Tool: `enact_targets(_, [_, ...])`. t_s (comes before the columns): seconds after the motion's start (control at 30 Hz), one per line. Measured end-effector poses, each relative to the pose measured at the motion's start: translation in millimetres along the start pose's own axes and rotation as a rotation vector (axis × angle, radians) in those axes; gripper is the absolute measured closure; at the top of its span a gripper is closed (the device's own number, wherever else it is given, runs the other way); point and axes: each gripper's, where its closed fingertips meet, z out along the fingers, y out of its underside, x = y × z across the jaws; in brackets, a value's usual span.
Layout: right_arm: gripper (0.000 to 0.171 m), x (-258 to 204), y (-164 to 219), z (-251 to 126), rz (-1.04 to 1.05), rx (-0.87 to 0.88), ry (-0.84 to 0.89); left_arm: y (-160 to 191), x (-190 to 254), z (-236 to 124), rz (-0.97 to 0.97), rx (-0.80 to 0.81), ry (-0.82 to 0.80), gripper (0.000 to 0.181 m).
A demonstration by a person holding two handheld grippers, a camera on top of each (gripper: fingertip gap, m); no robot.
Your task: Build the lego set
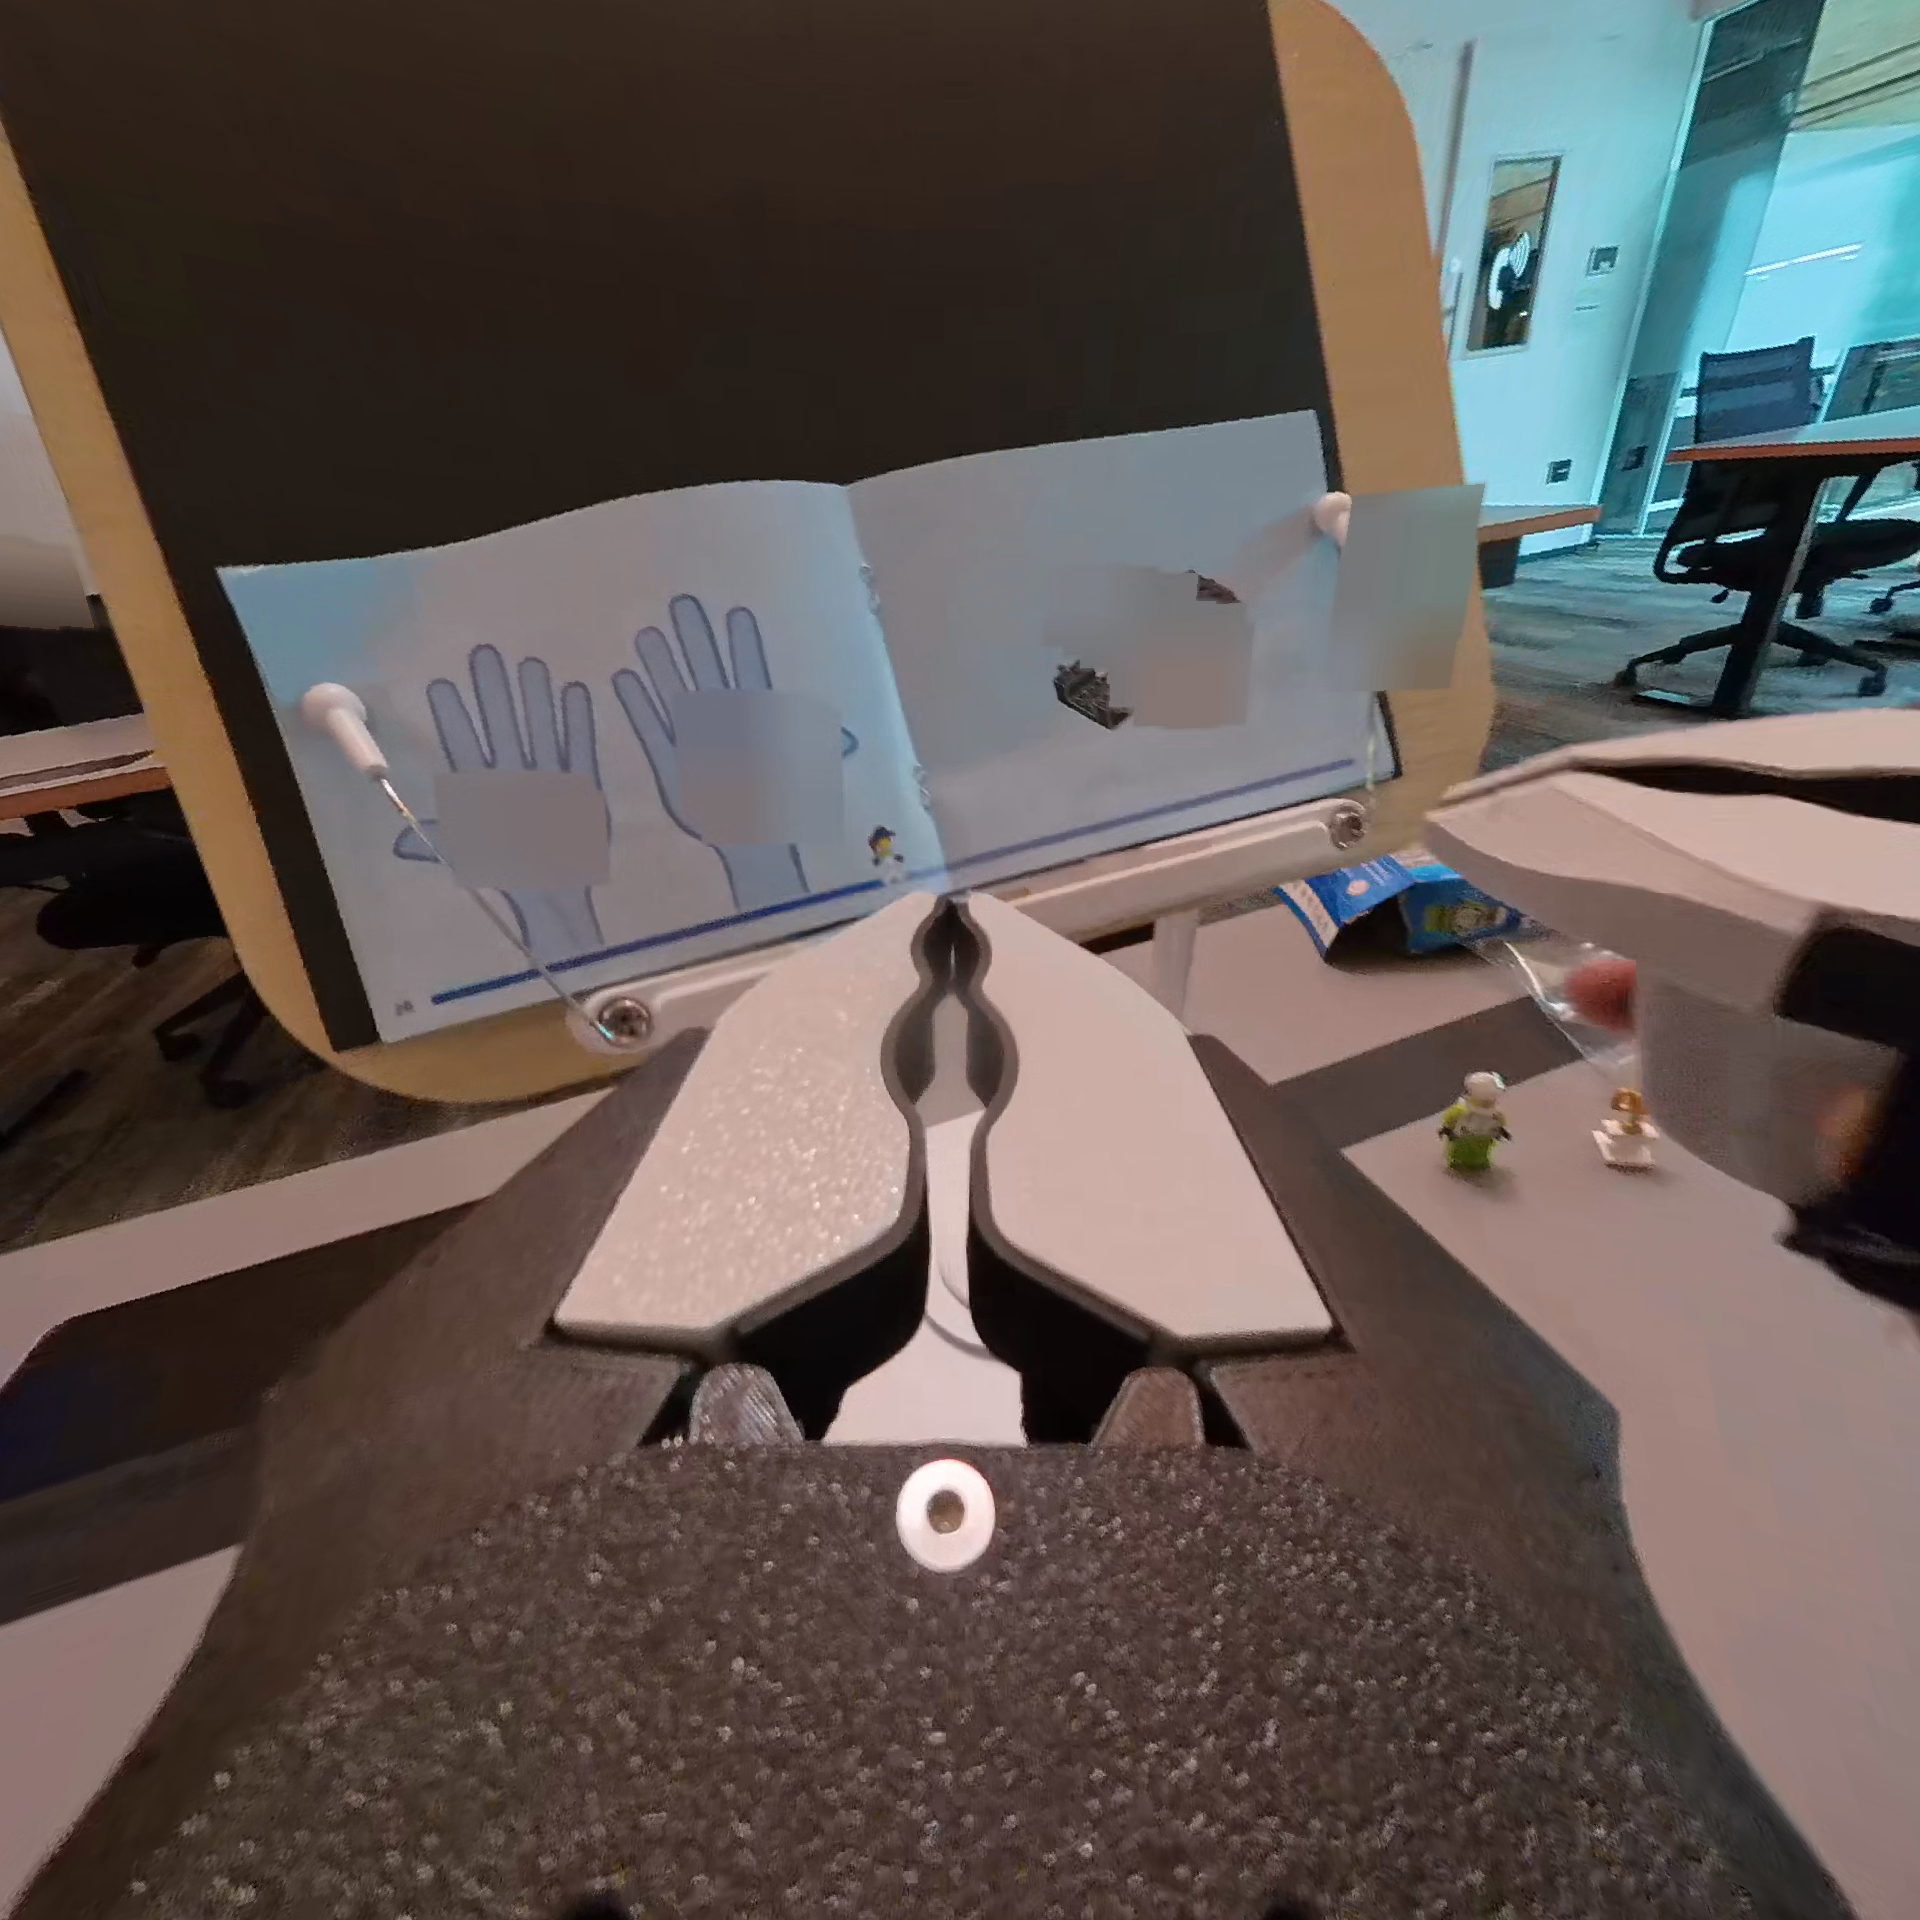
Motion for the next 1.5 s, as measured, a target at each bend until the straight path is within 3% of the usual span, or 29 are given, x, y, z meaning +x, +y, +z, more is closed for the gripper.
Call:
enact_targets(0.4, [0.171, 5.6, 9.7, 3.7, -0.025, -0.008, 0.015, 47.9, 12.4, -63.2, -0.086, -0.033, 0.005, 0.181])
enact_targets(0.63, [0.171, 12.4, 21.7, 16.4, -0.112, -0.023, 0.085, 50.3, -9.7, -58.3, -0.098, -0.022, -0.031, 0.181])
enact_targets(0.8, [0.171, 24.7, -8.1, 26.0, -0.186, 0.06, 0.17, 47.5, -26.9, -57.6, -0.082, -0.012, -0.074, 0.181])
enact_targets(1.03, [0.171, 39.7, -27.8, 56.9, -0.175, 0.035, 0.175, 41.1, -31.1, -59.5, -0.052, 0.009, -0.076, 0.181])
enact_targets(1.5, [0.171, 47.9, -6.9, 67.4, -0.201, -0.007, 0.158, 48.0, -30.4, -56.3, -0.062, -0.008, -0.056, 0.18])
